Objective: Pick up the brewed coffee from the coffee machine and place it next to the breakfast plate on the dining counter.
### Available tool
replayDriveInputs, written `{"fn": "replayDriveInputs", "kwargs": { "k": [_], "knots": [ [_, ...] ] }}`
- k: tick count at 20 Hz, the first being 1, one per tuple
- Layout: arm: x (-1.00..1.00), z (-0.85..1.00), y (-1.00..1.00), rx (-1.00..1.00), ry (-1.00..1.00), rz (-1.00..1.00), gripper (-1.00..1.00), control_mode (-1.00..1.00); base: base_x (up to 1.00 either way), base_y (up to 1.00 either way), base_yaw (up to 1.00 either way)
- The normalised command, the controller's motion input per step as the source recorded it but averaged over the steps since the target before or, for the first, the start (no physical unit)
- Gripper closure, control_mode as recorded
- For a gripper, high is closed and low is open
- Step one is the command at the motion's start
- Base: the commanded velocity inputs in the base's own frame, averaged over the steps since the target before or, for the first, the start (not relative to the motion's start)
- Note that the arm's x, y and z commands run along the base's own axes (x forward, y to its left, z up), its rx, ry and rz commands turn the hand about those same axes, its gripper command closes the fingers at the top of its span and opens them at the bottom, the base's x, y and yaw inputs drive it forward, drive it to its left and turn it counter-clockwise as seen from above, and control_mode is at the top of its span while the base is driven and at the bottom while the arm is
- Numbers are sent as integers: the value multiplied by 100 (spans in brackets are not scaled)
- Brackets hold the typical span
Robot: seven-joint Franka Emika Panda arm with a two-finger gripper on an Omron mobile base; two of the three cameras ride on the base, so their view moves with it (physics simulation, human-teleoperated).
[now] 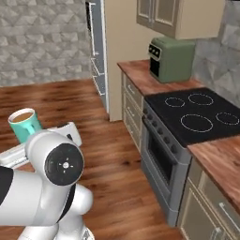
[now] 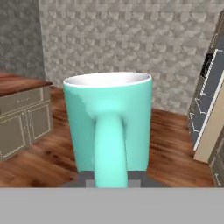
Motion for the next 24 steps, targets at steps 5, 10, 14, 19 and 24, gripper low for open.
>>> {"fn": "replayDriveInputs", "kwargs": {
  "k": [5,10,14,19,24],
  "knots": [
    [0,0,0,0,0,0,100,100,-2,60,79],
    [0,0,0,0,0,0,100,100,0,44,80],
    [0,0,0,0,0,0,100,100,0,36,81],
    [0,0,0,0,0,0,100,100,11,24,79],
    [0,0,0,0,0,0,100,100,27,20,75]
  ]
}}
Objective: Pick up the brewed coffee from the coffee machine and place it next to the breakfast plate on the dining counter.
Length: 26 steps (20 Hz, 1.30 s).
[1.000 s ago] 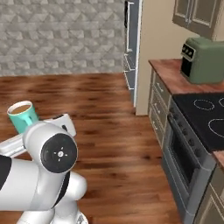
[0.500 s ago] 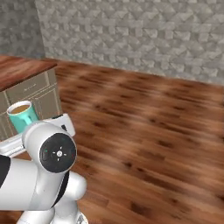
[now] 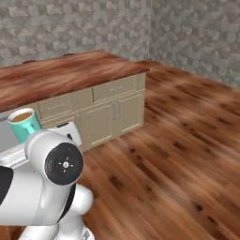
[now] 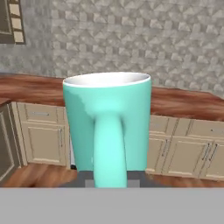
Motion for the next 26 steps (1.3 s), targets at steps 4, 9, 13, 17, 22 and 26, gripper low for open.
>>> {"fn": "replayDriveInputs", "kwargs": {
  "k": [4,9,13,17,22,26],
  "knots": [
    [0,0,0,0,0,0,100,100,43,4,73],
    [0,0,0,0,0,0,100,100,51,-2,63],
    [0,0,0,0,0,0,100,100,76,-67,23],
    [0,0,0,0,0,0,100,100,100,-91,4],
    [0,0,0,0,0,0,100,100,100,-100,1],
    [0,0,0,0,0,0,100,100,100,-100,4]
  ]
}}
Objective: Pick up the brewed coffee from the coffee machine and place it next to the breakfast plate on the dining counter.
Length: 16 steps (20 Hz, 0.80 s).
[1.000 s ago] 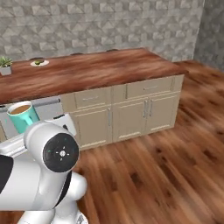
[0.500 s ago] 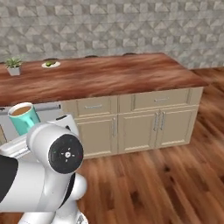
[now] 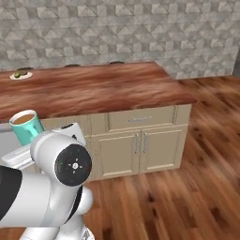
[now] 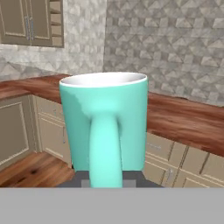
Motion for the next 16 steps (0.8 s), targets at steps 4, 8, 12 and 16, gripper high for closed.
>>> {"fn": "replayDriveInputs", "kwargs": {
  "k": [4,8,12,16],
  "knots": [
    [0,0,0,0,0,0,100,100,100,-100,7],
    [0,0,0,0,0,0,100,100,100,-100,8],
    [0,0,0,0,0,0,100,100,100,-100,6],
    [0,0,0,0,0,0,100,100,100,-100,7]
  ]
}}
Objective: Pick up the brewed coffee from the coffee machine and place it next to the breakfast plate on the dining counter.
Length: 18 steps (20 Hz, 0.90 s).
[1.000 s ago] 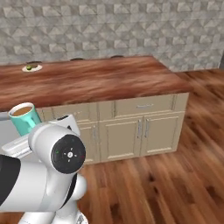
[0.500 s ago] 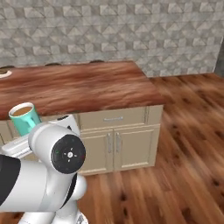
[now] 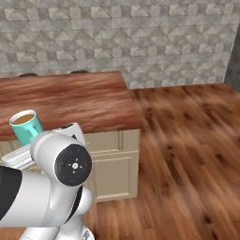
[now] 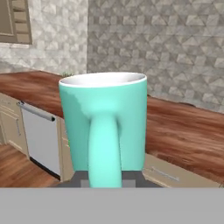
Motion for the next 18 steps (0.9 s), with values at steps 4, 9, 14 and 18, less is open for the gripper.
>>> {"fn": "replayDriveInputs", "kwargs": {
  "k": [4,9,14,18],
  "knots": [
    [0,0,0,0,0,0,100,100,100,-100,9],
    [0,0,0,0,0,0,100,100,100,-100,14],
    [0,0,0,0,0,0,100,100,97,-100,17],
    [0,0,0,0,0,0,100,100,78,-100,11]
  ]
}}
